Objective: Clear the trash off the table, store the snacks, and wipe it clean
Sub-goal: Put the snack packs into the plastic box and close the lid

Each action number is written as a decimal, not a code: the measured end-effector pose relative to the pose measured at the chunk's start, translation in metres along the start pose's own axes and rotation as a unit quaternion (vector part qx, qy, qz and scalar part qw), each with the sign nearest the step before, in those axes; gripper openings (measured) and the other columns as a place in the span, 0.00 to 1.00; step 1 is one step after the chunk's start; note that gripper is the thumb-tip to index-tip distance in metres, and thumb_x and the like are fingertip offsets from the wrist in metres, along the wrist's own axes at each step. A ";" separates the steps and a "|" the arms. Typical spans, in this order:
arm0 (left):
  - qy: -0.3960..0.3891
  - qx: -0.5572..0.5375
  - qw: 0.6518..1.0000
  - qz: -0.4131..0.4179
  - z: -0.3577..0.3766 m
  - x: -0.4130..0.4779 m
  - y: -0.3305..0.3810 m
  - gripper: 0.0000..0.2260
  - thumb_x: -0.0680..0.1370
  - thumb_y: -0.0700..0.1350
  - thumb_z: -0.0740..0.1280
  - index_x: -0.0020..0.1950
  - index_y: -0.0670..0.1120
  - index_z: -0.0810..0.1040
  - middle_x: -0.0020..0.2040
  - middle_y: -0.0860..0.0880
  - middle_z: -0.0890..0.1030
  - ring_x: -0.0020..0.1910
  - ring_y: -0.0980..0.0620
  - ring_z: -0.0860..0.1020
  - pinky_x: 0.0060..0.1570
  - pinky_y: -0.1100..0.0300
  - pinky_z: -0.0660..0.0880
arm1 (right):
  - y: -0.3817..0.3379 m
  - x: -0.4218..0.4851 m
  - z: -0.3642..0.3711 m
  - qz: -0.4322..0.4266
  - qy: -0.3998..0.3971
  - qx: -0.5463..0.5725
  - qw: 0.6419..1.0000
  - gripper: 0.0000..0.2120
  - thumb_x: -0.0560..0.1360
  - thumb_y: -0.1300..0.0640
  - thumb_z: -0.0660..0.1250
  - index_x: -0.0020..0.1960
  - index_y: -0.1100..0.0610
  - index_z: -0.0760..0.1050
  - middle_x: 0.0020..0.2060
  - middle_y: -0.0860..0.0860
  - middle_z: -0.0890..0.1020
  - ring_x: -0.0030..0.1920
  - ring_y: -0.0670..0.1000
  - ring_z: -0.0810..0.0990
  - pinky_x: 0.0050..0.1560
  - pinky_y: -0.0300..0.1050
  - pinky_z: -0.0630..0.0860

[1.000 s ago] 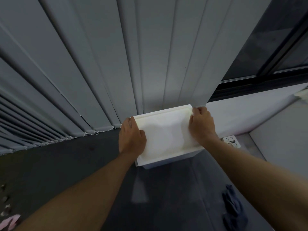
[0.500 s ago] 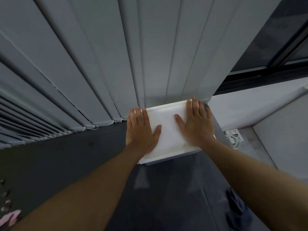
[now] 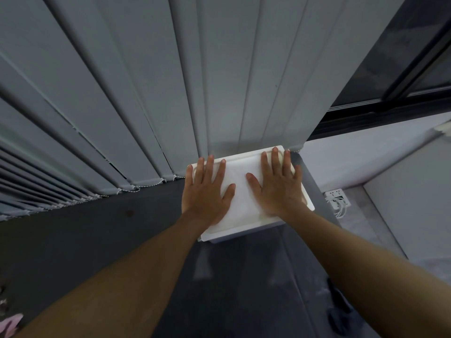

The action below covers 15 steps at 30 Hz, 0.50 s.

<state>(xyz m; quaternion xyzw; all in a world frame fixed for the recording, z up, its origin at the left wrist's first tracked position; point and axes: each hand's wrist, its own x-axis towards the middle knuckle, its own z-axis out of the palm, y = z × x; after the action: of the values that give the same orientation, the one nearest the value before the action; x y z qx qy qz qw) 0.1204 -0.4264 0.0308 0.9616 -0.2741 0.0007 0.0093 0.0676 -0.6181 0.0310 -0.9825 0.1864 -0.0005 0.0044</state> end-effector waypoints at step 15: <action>-0.008 -0.010 1.000 -0.007 0.003 0.000 -0.002 0.33 0.78 0.67 0.36 0.82 0.56 0.45 0.82 0.47 0.44 0.80 0.39 0.44 0.76 0.36 0.43 | -0.012 -0.011 0.009 -0.004 0.009 0.004 1.000 0.38 0.75 0.30 0.33 0.81 0.45 0.44 0.81 0.53 0.47 0.79 0.63 0.47 0.72 0.73 0.46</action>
<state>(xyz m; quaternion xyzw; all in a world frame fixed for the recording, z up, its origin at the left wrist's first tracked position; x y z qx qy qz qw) 0.1213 -0.4250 0.0277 0.9635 -0.2670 -0.0094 0.0164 0.0616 -0.6031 0.0225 -0.9831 0.1828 -0.0105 0.0066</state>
